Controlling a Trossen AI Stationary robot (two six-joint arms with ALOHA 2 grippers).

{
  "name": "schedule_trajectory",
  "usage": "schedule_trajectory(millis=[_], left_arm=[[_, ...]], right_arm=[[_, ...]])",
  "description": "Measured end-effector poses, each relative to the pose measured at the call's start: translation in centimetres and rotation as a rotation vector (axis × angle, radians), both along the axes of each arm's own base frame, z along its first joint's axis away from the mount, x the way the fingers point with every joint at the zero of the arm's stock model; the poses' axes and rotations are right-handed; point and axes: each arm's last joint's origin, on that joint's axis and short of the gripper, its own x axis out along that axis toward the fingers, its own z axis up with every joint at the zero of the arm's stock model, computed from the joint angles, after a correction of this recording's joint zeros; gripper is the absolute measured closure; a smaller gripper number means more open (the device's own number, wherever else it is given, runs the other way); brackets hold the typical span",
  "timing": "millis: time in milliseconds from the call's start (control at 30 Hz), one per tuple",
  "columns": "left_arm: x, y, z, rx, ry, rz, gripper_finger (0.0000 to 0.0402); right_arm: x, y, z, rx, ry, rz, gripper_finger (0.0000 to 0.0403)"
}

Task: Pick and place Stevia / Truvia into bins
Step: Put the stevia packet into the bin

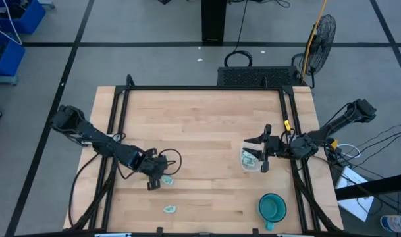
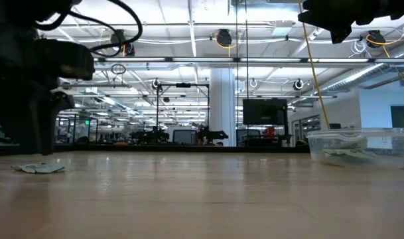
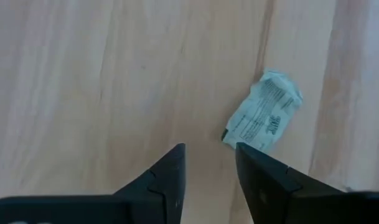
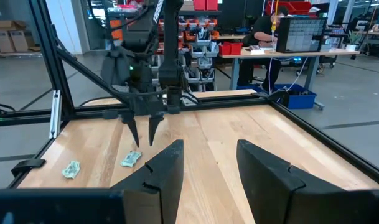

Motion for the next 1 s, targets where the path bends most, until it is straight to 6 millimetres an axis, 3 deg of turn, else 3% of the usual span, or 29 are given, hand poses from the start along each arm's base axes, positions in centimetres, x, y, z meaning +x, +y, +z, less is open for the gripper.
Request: schedule_trajectory(millis=[267,567,1000], left_arm=[[0.1,-0.1,-0.8,-0.065,-0.086,-0.007,0.0286],[-0.6,0.1,-1.7,-0.083,-0.053,0.013,0.0288],[0.0,-0.2,-1.4,-0.121,-0.116,-0.029,0.0289]], right_arm=[[0.0,0.0,0.0,0.001,-0.001,0.000,0.0261],[0.0,0.0,0.0,0.001,-0.001,0.000,0.0261],[0.0,0.0,0.0,0.000,-0.001,0.000,0.0261]])
